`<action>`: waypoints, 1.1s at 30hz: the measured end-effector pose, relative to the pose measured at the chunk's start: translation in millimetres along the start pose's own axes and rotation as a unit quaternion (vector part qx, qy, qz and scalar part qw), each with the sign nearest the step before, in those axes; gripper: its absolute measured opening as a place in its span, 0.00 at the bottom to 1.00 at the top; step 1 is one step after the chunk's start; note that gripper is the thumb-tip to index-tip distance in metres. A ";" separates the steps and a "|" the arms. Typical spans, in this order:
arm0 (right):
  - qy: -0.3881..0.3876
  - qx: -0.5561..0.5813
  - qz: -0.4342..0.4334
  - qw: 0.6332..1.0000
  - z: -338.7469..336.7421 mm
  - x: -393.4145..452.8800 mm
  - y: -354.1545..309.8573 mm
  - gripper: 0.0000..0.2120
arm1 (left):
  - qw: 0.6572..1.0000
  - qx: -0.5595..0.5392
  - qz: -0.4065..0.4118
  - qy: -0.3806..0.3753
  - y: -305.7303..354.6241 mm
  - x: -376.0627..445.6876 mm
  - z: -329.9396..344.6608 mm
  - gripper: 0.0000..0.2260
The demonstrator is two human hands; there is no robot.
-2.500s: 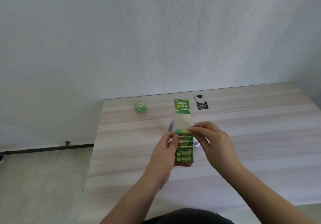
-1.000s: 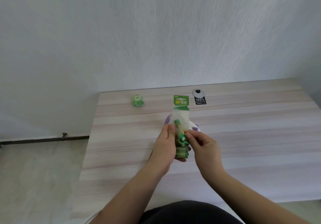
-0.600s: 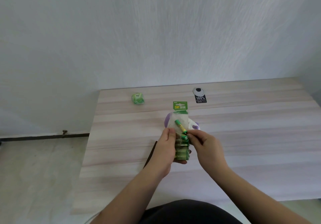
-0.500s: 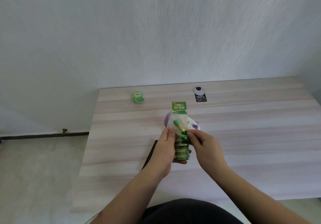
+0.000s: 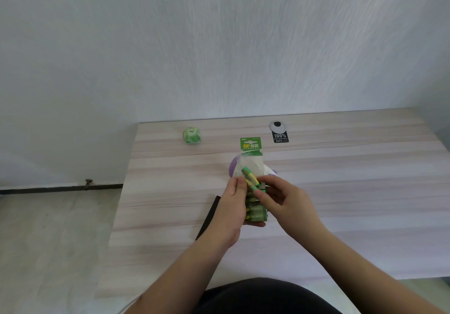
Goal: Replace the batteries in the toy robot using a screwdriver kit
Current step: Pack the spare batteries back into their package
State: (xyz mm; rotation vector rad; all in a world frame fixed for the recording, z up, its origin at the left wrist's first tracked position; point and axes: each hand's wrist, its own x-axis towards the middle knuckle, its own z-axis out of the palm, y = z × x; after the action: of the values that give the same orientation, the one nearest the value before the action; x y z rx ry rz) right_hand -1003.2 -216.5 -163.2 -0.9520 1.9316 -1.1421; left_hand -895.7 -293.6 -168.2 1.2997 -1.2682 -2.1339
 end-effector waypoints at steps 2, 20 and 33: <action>-0.005 0.005 -0.007 1.000 -1.2 -0.7 -0.3 0.12 | 1.000 0.003 -0.002 0.001 -0.2 0.1 -0.2 0.14; 0.001 0.065 -0.008 0.998 -6.1 -0.4 0.7 0.09 | 0.999 -0.021 0.008 -0.024 4.3 -2.9 1.3 0.13; 0.009 -0.100 -0.042 0.994 -17.0 2.7 -9.7 0.11 | 0.998 -0.015 0.006 -0.053 0.1 -2.2 -0.9 0.15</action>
State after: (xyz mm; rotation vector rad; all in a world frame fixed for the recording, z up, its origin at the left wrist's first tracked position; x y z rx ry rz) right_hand -1016.4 -215.4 -148.6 -1.1414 2.0666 -1.0213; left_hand -893.9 -292.6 -167.1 1.1772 -1.2764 -2.2310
